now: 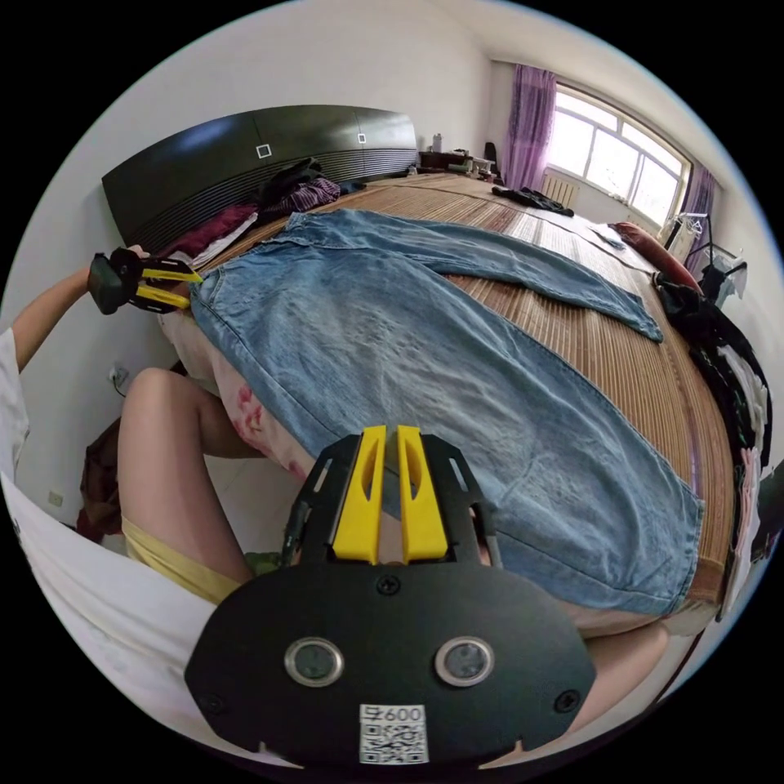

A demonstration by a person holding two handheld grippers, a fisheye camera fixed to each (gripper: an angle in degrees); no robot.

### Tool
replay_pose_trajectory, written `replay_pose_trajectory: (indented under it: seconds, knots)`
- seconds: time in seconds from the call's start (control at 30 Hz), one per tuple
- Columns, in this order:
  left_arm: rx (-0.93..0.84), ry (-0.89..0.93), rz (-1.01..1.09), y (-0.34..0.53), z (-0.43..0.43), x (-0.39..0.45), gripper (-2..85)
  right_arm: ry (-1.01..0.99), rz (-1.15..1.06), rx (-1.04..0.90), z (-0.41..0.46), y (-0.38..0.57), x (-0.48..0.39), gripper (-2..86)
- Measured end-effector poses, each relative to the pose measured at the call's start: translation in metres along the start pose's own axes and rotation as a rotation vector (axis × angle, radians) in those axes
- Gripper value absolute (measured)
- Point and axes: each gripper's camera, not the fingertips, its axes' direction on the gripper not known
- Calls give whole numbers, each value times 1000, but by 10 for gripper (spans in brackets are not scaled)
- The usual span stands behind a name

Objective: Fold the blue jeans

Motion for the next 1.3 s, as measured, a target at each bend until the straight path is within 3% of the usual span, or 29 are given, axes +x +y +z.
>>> replay_pose_trajectory:
  seconds: [0.1, 0.2, 0.27, 0.37, 0.5, 0.57, 0.63, 0.7, 0.87, 1.07, 1.2, 1.3]
  knots:
    - [24, 49, -86, 3, -15, -31, 33, 61, -68, -3, -9, -1, -21, -2]
    - [30, 44, -113, 3, -30, -59, 19, 92, -126, 159, -35, -3, -55, 18]
    - [34, 19, -137, -2, -39, -81, 15, -64, -181, 280, -53, -15, -88, 86]
    - [51, 34, -183, -11, -48, -109, 12, -130, -326, 353, -47, -40, -153, 160]
    - [60, 33, -224, -25, -53, -131, 10, 101, -571, 394, -3, -69, -246, 150]
    - [66, 18, -257, -35, -56, -140, 10, 223, -703, 280, 36, -86, -292, 125]
    - [73, 3, -285, -41, -58, -146, 10, 384, -700, 138, 66, -97, -305, 102]
    - [86, -15, -325, -47, -58, -150, 11, 525, -673, 25, 89, -100, -297, 78]
    - [115, -67, -499, -70, -52, -159, 14, 472, -524, -86, 82, -74, -211, 13]
    - [155, -85, -666, -96, -62, -176, 24, 662, -491, -268, 79, -14, -105, -3]
    - [129, -87, -662, -127, -63, -179, 27, 780, -471, -362, 82, 13, -46, -1]
    - [108, -61, -661, -151, -60, -183, 26, 798, -437, -271, 64, 16, -8, 2]
